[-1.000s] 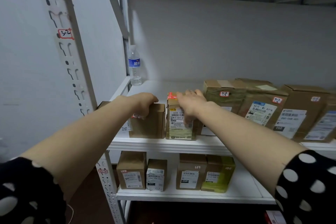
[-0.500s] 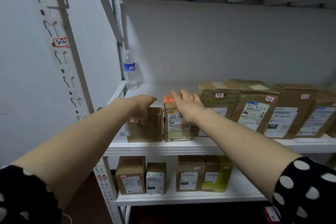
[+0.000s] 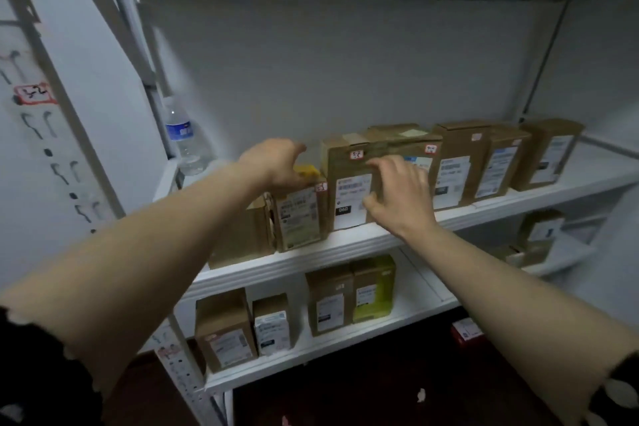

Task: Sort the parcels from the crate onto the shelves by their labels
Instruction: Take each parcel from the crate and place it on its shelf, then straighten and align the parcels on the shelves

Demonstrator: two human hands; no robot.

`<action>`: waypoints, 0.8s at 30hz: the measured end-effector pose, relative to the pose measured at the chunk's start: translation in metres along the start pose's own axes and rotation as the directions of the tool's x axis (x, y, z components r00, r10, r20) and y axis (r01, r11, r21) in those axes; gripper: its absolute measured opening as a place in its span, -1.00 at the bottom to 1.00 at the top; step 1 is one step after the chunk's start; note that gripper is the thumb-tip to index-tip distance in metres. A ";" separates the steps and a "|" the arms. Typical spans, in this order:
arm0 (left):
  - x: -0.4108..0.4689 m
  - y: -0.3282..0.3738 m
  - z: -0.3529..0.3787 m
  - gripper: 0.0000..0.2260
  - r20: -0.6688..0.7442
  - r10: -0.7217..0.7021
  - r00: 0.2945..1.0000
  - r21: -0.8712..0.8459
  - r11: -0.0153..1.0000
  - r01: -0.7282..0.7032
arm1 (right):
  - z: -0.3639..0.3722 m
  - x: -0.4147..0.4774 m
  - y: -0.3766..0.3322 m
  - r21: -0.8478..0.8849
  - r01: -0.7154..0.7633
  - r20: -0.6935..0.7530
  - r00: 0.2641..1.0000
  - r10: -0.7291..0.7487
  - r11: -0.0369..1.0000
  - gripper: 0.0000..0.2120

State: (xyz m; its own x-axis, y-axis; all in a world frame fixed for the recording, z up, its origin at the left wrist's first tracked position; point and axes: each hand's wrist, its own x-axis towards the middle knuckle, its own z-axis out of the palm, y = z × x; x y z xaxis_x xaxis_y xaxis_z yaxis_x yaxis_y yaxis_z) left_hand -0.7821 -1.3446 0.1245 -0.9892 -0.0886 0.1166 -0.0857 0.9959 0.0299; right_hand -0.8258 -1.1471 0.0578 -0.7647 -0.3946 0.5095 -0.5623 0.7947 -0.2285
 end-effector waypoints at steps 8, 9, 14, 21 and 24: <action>-0.064 0.172 0.044 -0.46 0.026 0.242 0.970 -0.131 0.963 -0.237 | -0.072 -0.149 0.083 -0.090 -0.260 0.176 0.946 0.272 0.961 -0.45; -0.076 0.203 0.053 -0.45 0.065 0.290 0.955 -0.149 0.949 -0.279 | -0.085 -0.178 0.100 -0.114 -0.309 0.200 0.924 0.327 0.944 -0.43; -0.151 0.369 0.100 -0.44 0.222 0.523 0.822 -0.175 0.851 -0.495 | -0.165 -0.348 0.187 -0.123 -0.659 0.236 0.707 0.667 0.742 -0.40; -0.274 0.582 0.122 -0.40 0.266 0.791 0.551 -0.285 0.610 -0.739 | -0.284 -0.553 0.245 -0.080 -0.923 0.039 0.375 0.926 0.377 -0.37; -0.322 0.663 0.123 -0.37 0.253 0.879 0.403 -0.307 0.468 -0.829 | -0.326 -0.616 0.256 -0.035 -0.970 -0.059 0.242 0.968 0.241 -0.38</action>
State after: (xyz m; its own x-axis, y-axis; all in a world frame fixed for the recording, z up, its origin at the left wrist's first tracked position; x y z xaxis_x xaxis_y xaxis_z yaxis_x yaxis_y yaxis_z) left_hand -0.5353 -0.6530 -0.0151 -0.5042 0.8450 -0.1780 0.8161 0.5337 0.2216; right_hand -0.3961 -0.5499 -0.0447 -0.7114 0.7011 -0.0491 0.6174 0.5901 -0.5203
